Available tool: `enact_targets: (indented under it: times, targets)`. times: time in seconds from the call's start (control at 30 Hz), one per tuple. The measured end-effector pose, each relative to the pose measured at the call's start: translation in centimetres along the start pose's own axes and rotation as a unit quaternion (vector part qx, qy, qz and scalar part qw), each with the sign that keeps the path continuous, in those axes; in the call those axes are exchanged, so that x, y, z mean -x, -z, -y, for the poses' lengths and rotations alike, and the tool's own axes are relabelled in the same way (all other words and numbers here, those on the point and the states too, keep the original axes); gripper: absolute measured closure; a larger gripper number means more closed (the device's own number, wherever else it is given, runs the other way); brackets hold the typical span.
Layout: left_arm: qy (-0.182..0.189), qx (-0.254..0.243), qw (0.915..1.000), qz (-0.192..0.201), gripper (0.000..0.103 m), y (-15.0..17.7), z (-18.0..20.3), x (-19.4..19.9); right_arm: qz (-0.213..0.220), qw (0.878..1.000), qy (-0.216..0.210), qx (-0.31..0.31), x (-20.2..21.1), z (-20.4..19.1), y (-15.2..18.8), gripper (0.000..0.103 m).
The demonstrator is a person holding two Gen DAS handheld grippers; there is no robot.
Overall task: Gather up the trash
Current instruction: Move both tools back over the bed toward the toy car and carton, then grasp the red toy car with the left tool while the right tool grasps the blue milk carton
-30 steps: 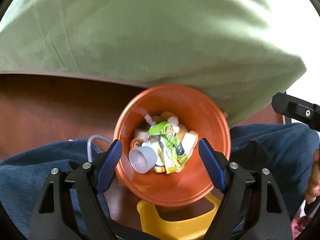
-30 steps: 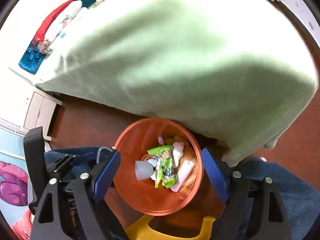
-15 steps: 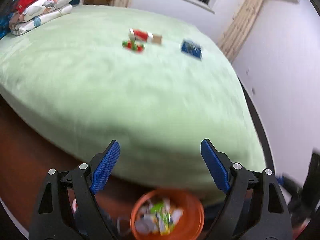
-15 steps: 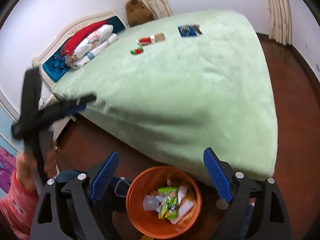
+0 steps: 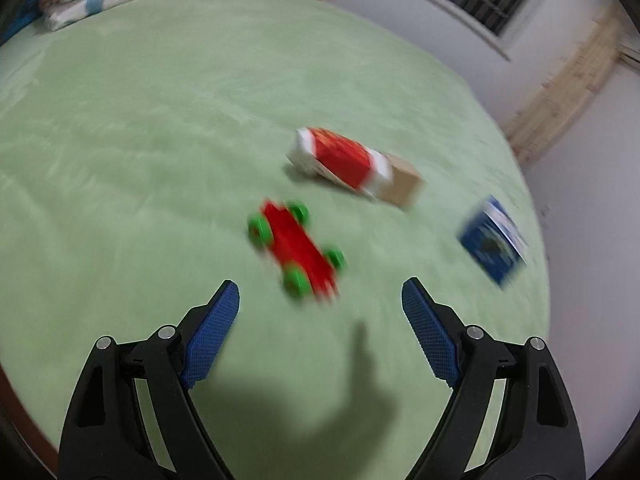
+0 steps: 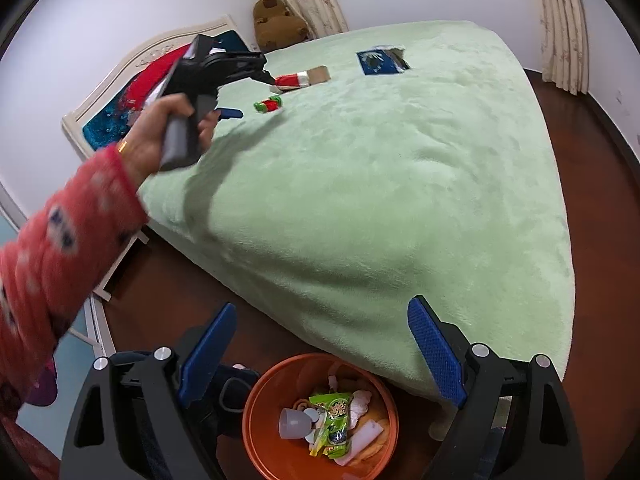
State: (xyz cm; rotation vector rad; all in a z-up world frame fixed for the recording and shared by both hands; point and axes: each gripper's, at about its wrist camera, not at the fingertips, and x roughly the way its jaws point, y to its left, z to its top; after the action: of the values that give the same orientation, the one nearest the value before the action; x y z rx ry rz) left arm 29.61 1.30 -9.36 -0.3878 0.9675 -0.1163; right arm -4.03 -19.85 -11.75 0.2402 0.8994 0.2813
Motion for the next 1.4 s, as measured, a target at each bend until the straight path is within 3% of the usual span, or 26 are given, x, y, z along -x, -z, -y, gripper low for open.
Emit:
enact_targets:
  times: [0.2,0.3,0.33,0.37,0.63,0.93,1.03,1.13,1.23,1.4]
  targets:
    - [-0.013,0.007,0.9997,-0.022,0.022,-2.0,0.0,-3.9,-0.014,1.000,0.009,-0.018,-1.3,1.8,-0.5,0.017]
    - [-0.039,-0.005,0.9990,-0.020,0.045,-1.9,0.0,-4.6,-0.014,1.000,0.004,-0.024,-1.7,2.2,-1.0,0.017]
    - [-0.052,-0.011,0.9984,-0.017,0.062,-1.8,0.0,-4.4,-0.013,1.000,0.004,-0.024,-1.7,2.2,-1.0,0.017]
    - [-0.054,-0.015,0.9983,-0.015,0.065,-1.8,-0.1,-4.3,-0.010,1.000,0.003,-0.023,-1.6,2.2,-1.2,0.017]
    - [-0.004,-0.039,0.9992,0.009,0.065,-0.5,-0.7,-0.9,0.017,1.000,-0.009,-0.012,-1.3,2.0,-4.3,0.017]
    - [0.054,-0.118,0.9910,0.033,0.065,4.9,1.4,5.8,0.087,0.996,-0.002,0.003,-1.7,3.1,-12.6,0.017]
    - [0.067,-0.148,0.9861,0.035,0.065,7.4,1.9,7.9,0.088,0.996,0.006,0.013,-4.2,3.7,-17.1,0.017]
    - [0.086,-0.161,0.9828,0.029,0.065,9.5,2.5,9.0,0.069,0.996,0.042,0.043,-8.4,4.4,-22.2,0.017]
    - [0.101,-0.165,0.9808,0.026,0.065,11.2,2.5,10.3,0.037,0.993,0.079,0.075,-12.2,5.1,-25.9,0.018]
    - [0.116,-0.161,0.9799,0.020,0.065,13.2,2.0,11.7,0.008,0.993,0.095,0.064,-17.6,6.5,-30.4,0.024]
